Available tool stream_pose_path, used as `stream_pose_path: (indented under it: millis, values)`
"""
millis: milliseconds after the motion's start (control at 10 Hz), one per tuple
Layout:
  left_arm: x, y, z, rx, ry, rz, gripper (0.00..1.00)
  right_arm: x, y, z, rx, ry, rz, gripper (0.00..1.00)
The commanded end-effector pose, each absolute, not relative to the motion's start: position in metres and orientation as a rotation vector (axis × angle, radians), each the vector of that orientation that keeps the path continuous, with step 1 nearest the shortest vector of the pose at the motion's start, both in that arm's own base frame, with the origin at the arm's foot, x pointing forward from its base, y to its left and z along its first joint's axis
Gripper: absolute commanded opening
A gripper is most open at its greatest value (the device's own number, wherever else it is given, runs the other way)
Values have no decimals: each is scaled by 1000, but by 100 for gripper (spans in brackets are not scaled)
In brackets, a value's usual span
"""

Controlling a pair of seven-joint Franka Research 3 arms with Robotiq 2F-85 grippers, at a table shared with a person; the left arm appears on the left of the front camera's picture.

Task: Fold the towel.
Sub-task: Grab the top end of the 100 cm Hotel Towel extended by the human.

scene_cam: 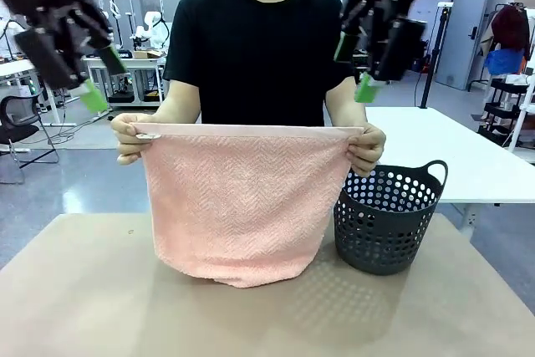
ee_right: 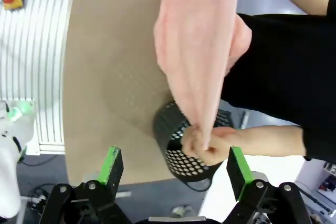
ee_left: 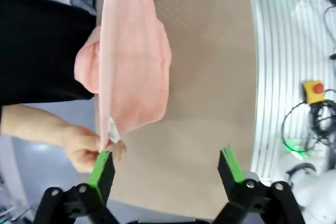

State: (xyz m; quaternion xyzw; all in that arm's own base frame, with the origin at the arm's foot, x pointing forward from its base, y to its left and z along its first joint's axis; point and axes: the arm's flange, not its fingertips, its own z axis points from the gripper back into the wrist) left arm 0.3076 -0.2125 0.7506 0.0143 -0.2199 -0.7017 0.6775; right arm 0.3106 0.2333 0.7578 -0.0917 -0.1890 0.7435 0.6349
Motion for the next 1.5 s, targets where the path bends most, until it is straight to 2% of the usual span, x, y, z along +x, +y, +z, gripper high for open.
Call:
stream_pose_path:
  millis: [0, 200, 600, 1100, 1400]
  values:
    - [328, -236, 761, 108, -448, -1562, 100, 327, 251, 765, -286, -403, 1653, 100]
    - [344, -258, 752, 191, -444, -1581, 100, 347, 256, 758, -233, -397, 1643, 100]
    - [381, -258, 738, 207, -465, -1548, 100, 373, 248, 744, -215, -404, 1619, 100]
    - [440, -259, 693, 111, -412, -1538, 100, 420, 239, 690, -186, -383, 1597, 100]
    - [455, -250, 664, 76, -369, -1543, 100, 440, 232, 652, -114, -351, 1574, 100]
